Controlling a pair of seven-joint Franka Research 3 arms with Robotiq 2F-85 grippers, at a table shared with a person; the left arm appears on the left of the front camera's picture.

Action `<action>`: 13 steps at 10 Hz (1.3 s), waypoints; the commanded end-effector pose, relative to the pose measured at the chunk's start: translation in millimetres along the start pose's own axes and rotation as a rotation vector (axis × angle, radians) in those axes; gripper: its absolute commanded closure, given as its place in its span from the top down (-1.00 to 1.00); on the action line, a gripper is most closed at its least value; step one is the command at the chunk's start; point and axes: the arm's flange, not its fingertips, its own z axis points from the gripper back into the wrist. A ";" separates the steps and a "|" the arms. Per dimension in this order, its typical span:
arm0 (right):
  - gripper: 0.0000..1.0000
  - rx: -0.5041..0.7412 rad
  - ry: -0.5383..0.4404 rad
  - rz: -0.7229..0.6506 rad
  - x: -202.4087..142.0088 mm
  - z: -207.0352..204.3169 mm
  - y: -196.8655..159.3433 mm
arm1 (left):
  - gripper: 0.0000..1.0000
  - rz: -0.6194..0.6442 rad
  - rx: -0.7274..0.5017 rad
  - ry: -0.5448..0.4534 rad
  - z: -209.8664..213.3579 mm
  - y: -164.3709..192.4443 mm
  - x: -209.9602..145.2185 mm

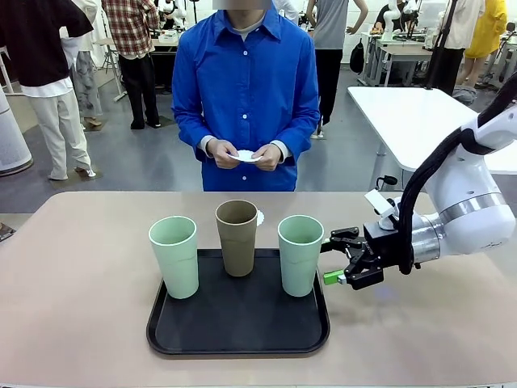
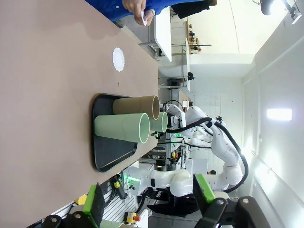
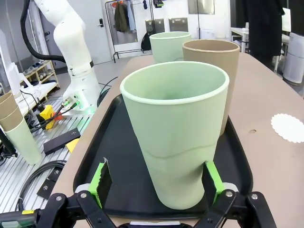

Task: Place coasters on the table and set cups on them.
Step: Pick up one Reusable plastic cup and place it on a coaster set by the human.

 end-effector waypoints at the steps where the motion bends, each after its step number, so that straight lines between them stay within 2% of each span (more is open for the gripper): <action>1: 1.00 -0.049 -0.008 0.008 -3.0 -11.0 -7.8 | 1.00 0.000 -0.010 -0.002 0.9 -1.1 -1.3; 4: 1.00 -0.134 -0.039 0.001 -2.5 -7.9 -13.4 | 1.00 0.000 -0.010 -0.002 0.9 -1.1 -1.3; 13: 1.00 -0.078 -0.043 -0.001 -5.5 -21.9 -18.6 | 1.00 0.000 -0.010 -0.002 0.9 -1.1 -1.3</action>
